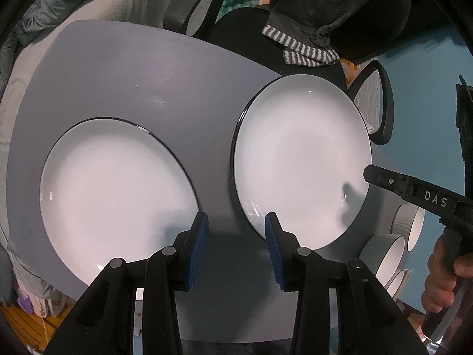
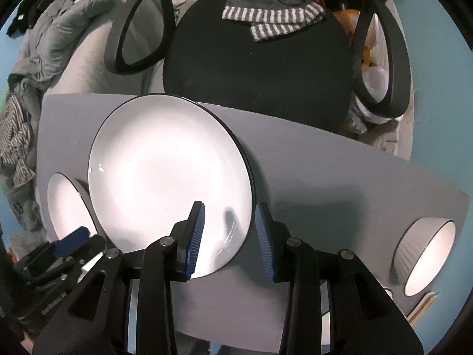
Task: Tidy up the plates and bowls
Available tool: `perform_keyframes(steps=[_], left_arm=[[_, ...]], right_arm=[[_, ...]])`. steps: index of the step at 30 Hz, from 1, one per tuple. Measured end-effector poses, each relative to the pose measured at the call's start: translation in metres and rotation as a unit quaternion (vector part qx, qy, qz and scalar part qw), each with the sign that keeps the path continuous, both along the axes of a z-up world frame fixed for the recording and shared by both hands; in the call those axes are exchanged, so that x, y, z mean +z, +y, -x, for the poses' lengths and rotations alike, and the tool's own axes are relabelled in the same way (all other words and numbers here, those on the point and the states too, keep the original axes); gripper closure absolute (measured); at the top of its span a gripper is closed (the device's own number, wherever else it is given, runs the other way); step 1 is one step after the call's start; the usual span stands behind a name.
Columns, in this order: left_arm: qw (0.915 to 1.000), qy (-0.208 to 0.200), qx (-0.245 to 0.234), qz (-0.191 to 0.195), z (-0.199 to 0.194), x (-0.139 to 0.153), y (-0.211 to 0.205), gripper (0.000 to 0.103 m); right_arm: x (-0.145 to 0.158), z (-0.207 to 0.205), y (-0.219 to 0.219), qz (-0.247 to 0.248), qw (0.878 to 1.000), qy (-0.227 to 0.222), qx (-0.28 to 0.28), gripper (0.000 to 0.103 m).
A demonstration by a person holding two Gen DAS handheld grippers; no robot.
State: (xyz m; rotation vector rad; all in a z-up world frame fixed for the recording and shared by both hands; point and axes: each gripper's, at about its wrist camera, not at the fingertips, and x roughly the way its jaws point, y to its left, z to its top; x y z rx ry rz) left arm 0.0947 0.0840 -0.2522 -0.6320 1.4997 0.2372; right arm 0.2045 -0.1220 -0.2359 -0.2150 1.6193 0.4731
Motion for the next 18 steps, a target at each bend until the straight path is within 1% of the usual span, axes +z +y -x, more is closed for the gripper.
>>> perform_keyframes(steps=[2,4,8,10,14,16,18], left_arm=[[1.0000,-0.003,-0.001,-0.007,0.004,0.004,0.002,0.060],[0.9999,-0.004,-0.002,-0.013,0.009,0.007,0.004,0.058],[0.9998,-0.003,0.006,-0.017,0.019,0.016,0.009,0.057],[0.9997,-0.009,0.008,-0.021,0.024,0.023,0.010,0.050],[0.9988,-0.022,0.003,-0.044,0.035,0.038,0.013,0.047],[0.9985,-0.027,0.002,-0.048,0.039,0.043,0.014,0.045],[0.9981,-0.032,0.003,-0.052,0.045,0.048,0.018,0.045]], right_arm=[[0.004,0.004,0.001,0.004,1.000,-0.008,0.007,0.063],[0.009,0.007,0.002,0.007,1.000,-0.019,0.016,0.056],[0.016,0.013,0.004,0.011,0.999,-0.032,0.031,0.055],[0.020,0.018,0.006,0.013,0.998,-0.039,0.039,0.054],[0.029,0.028,0.011,0.016,0.997,-0.053,0.056,0.053],[0.034,0.033,0.015,0.016,0.996,-0.062,0.067,0.050],[0.038,0.038,0.020,0.017,0.994,-0.069,0.078,0.050]])
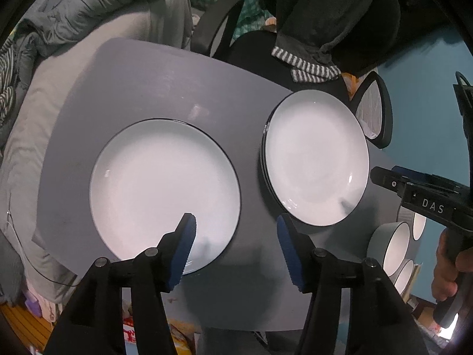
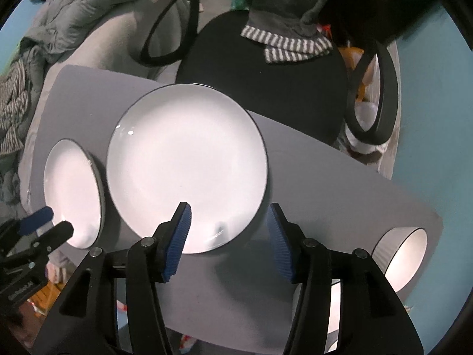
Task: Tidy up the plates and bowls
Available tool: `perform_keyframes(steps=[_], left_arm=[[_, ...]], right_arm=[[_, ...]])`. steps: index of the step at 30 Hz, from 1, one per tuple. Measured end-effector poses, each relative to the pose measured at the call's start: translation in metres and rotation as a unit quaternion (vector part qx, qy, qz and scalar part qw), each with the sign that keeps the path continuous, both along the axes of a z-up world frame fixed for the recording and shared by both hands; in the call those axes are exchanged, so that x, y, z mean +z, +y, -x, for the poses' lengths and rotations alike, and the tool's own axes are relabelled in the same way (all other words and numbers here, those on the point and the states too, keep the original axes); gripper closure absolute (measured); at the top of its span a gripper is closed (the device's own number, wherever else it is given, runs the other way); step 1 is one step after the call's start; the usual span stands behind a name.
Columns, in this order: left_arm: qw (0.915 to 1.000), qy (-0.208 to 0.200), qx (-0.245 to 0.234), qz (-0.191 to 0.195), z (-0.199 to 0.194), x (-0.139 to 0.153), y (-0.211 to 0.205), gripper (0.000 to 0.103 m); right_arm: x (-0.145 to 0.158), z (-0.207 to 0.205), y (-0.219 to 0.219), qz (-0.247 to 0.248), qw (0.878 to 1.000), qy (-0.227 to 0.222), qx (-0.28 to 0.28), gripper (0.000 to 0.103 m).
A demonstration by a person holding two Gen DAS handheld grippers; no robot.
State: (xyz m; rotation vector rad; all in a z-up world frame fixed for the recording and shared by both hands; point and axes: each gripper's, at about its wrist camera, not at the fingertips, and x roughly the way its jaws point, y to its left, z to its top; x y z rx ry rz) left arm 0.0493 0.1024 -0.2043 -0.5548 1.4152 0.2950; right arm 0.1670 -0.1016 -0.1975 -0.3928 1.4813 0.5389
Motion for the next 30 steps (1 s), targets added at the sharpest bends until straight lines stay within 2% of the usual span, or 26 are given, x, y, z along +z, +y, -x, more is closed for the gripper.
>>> perform_keyframes(steps=[6,10,15,30], left_arm=[[0.9997,-0.005,0.018,-0.016,0.020,0.006,0.019,0.044],[0.9992,-0.003,0.035,-0.019,0.036,0.004,0.034,0.044],[0.9980,0.000,0.062,-0.016,0.056,0.003,0.053,0.044],[0.9930,0.010,0.118,-0.009,0.093,-0.007,0.090,0.044]], right_arm=[[0.015,0.017,0.022,0.002,0.999,-0.024,0.040,0.049],[0.023,0.027,0.039,0.000,0.997,-0.036,0.068,0.045],[0.030,0.040,0.063,-0.004,0.994,-0.042,0.098,0.045],[0.025,0.066,0.127,0.001,0.984,-0.045,0.170,0.044]])
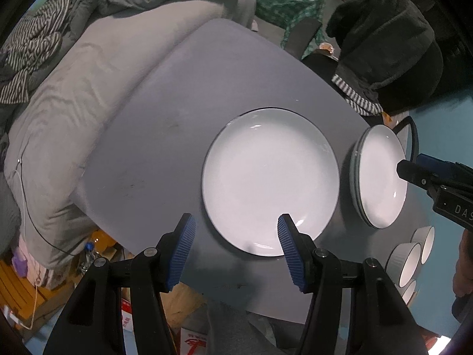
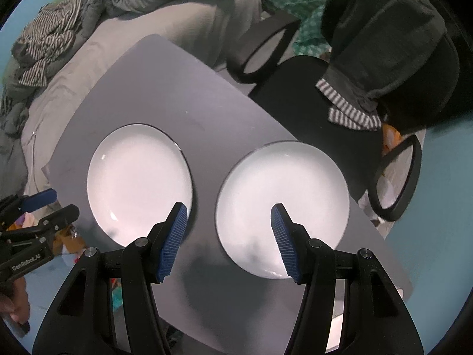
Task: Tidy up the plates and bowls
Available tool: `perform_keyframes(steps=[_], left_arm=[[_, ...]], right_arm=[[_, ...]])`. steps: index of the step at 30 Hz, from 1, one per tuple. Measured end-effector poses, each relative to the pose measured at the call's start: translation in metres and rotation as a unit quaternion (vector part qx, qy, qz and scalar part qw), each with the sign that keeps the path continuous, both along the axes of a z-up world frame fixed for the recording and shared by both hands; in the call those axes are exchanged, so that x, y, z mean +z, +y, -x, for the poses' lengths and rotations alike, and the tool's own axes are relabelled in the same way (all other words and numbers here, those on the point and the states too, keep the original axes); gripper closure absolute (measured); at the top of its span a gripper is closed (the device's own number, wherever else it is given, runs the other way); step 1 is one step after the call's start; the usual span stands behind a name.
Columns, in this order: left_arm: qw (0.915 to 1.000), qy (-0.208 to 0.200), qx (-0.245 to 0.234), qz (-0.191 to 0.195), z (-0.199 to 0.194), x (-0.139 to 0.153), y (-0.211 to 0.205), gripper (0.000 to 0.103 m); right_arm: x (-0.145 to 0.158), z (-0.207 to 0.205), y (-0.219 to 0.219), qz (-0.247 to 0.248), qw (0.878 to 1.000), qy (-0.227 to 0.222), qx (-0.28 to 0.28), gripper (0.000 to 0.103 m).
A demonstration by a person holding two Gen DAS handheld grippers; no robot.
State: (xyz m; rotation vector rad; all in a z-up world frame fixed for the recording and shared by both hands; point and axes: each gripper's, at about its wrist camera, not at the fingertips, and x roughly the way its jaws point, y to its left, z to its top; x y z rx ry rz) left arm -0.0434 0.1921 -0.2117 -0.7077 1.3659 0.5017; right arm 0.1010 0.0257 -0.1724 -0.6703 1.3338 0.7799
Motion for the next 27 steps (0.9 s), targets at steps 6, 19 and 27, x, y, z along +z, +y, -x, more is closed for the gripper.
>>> perform_keyframes(steps=[6,19,27], left_arm=[[0.9998,0.008,0.014,0.011,0.008,-0.013,0.013,0.044],[0.9979,0.029,0.037,0.044,0.012,-0.052,0.036,0.044],[0.9971,0.034,0.040,0.055,0.007,-0.069,0.038,0.044]], right_arm=[[-0.011,0.001,0.021,0.001,1.000,0.009,0.013,0.044],[-0.049,-0.008,0.051,-0.017,0.998,0.065,0.006,0.044],[-0.072,-0.012,0.065,-0.024,0.995,0.102,0.002,0.044]])
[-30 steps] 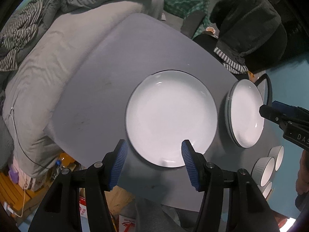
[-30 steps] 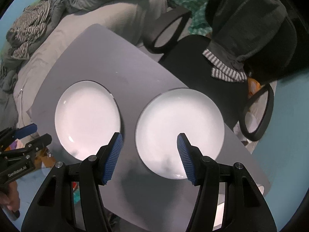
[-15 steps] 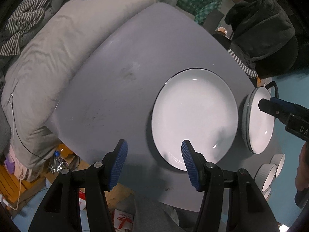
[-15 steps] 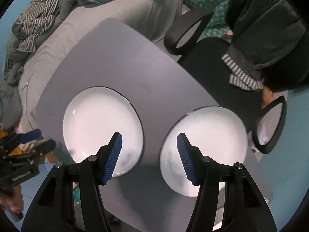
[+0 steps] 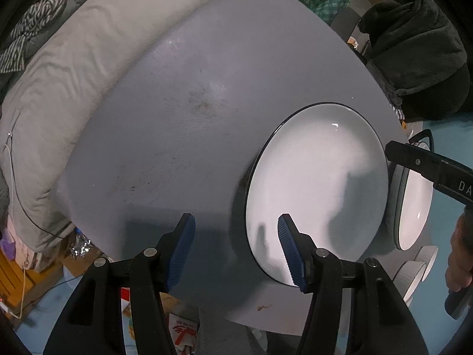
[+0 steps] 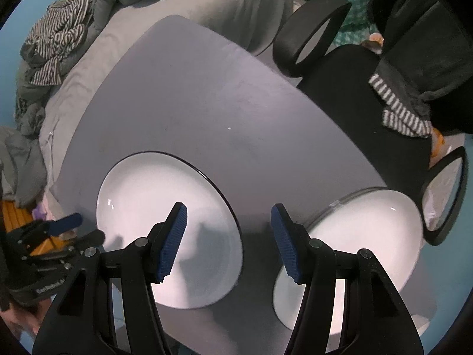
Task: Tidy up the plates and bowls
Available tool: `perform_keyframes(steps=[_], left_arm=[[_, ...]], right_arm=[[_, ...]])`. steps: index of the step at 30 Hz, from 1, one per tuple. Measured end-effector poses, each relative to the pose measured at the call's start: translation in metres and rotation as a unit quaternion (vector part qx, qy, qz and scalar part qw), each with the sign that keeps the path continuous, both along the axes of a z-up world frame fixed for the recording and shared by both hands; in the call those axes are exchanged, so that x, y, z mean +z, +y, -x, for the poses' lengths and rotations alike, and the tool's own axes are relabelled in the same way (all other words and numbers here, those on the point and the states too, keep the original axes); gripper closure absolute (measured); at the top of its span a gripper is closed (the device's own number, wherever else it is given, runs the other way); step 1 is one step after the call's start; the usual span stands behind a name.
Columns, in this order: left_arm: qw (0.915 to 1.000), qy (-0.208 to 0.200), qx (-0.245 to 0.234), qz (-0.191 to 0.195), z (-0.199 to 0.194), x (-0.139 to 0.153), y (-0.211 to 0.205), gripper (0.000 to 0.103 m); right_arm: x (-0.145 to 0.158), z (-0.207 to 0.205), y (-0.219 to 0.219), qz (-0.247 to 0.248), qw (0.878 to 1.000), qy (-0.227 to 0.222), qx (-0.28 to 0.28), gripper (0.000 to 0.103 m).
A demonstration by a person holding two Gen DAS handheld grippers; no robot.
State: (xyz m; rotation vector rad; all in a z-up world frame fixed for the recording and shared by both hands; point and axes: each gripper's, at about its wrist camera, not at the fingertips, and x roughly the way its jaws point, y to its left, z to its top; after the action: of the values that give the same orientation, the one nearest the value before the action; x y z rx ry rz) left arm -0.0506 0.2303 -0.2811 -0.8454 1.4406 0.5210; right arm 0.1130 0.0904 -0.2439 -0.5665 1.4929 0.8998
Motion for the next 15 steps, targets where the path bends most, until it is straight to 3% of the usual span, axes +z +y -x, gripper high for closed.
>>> perform_keyframes(steps=[8,15], left_arm=[[0.9998,-0.002,0.013,0.017,-0.001,-0.014,0.006,0.044],[0.9992,-0.005,0.024,0.030,0.009,-0.018,0.013,0.044]], right_arm=[[-0.019,-0.005,0.000,-0.003,0.998,0.048,-0.028,0.044],[-0.026,0.002,-0.004,0.006,0.998,0.052,-0.023,0.044]])
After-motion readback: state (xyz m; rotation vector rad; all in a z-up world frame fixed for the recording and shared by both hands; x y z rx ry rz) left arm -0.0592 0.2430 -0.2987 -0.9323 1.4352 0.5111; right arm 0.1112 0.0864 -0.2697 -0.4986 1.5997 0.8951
